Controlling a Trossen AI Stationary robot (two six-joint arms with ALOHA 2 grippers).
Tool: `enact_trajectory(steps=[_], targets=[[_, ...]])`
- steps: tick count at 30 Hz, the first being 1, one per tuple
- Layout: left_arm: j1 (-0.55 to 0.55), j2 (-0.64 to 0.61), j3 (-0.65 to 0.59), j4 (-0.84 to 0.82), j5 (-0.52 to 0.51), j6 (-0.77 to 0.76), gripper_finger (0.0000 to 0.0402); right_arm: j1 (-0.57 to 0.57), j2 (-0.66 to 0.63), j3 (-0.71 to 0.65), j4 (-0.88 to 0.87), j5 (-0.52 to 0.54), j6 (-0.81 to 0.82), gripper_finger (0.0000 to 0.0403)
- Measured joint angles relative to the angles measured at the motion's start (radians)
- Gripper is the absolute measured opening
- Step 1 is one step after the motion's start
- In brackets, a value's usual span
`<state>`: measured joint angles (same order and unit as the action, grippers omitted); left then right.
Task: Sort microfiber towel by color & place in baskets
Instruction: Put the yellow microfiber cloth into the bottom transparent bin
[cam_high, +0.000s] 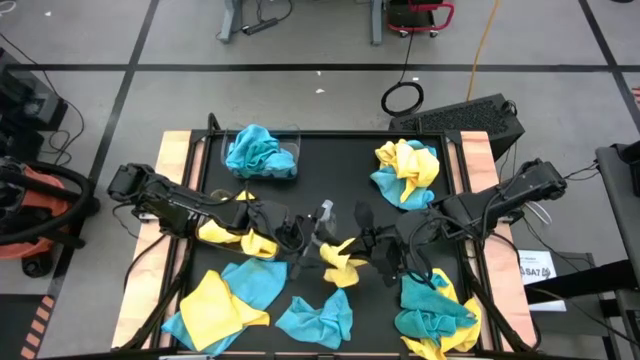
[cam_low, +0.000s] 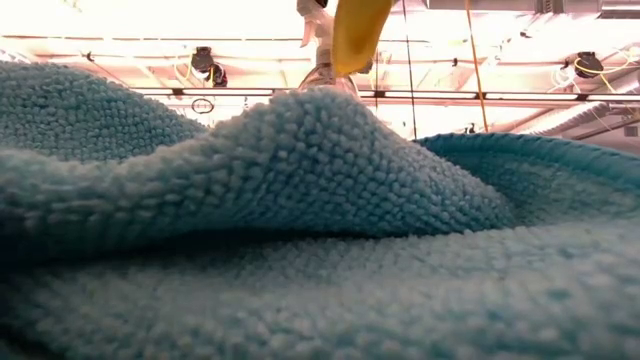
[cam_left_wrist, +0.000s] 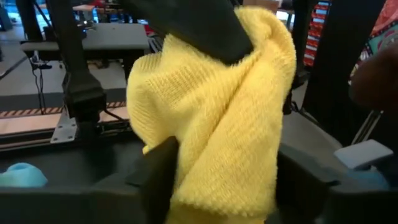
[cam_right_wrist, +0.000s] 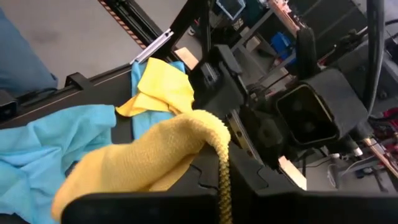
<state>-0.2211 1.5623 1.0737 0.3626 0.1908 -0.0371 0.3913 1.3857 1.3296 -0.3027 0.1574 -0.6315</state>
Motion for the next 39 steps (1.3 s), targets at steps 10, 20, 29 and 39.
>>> enact_trajectory(steps=[10,20,29,39], targets=[[-0.006,0.000,-0.001,0.023,0.078,0.104,0.0017,0.001,0.000,0.000,0.031,0.000,0.031,0.0007],[-0.054,-0.031,0.039,-0.043,0.102,0.228,0.0013,0.036,0.000,0.000,0.013,0.133,0.108,0.0111],[-0.117,-0.145,0.133,-0.308,-0.058,0.371,0.0012,0.057,0.000,0.000,-0.039,0.152,0.197,0.0241],[-0.222,-0.343,0.216,-0.643,-0.423,0.442,0.0011,0.062,0.000,0.000,-0.187,0.161,0.337,0.0269]])
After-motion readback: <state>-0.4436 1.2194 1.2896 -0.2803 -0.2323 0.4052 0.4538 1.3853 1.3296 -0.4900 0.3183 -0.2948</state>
